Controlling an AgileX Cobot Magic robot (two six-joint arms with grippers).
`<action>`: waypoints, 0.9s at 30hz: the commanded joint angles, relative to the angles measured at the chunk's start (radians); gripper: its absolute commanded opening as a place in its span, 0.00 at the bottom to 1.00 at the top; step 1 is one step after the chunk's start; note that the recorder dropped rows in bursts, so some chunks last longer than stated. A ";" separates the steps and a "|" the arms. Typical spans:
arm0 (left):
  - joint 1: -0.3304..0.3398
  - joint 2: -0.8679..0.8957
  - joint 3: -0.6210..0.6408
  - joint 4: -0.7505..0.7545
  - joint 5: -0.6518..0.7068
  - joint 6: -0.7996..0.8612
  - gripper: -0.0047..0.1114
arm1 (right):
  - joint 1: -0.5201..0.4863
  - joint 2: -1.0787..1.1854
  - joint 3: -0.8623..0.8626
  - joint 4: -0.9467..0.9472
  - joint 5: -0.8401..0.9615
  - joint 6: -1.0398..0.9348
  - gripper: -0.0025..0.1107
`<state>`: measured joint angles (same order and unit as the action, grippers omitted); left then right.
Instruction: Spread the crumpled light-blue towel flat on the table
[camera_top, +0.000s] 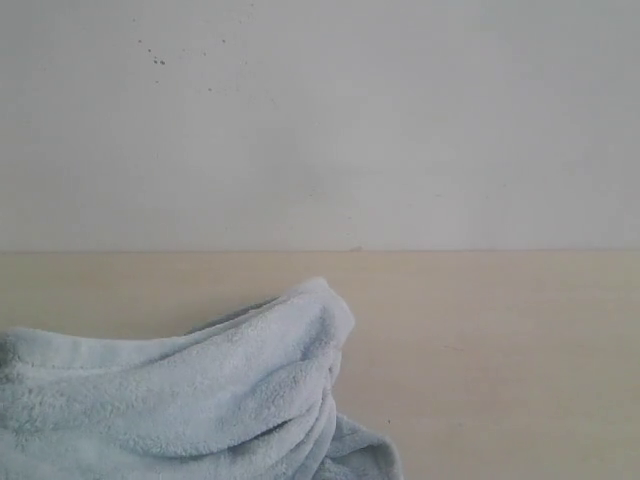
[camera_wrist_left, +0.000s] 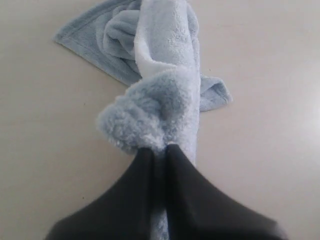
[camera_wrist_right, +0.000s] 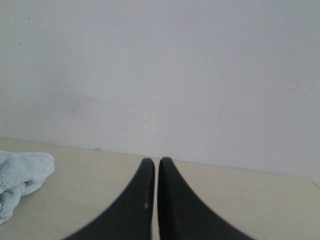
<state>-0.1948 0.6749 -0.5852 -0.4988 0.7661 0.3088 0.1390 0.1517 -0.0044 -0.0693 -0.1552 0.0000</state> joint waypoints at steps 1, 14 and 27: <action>-0.005 -0.045 0.006 -0.033 0.045 0.004 0.08 | 0.001 -0.002 0.004 -0.001 -0.040 0.025 0.05; -0.005 -0.046 0.196 -0.361 0.047 0.117 0.08 | 0.001 0.010 -0.031 -0.006 -0.247 0.889 0.05; -0.005 -0.046 0.333 -0.720 0.055 0.442 0.08 | 0.001 0.941 -0.521 -1.178 -0.498 1.535 0.05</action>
<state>-0.1948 0.6335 -0.2704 -1.2019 0.8118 0.7222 0.1390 0.9165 -0.4312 -1.0434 -0.5445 1.4243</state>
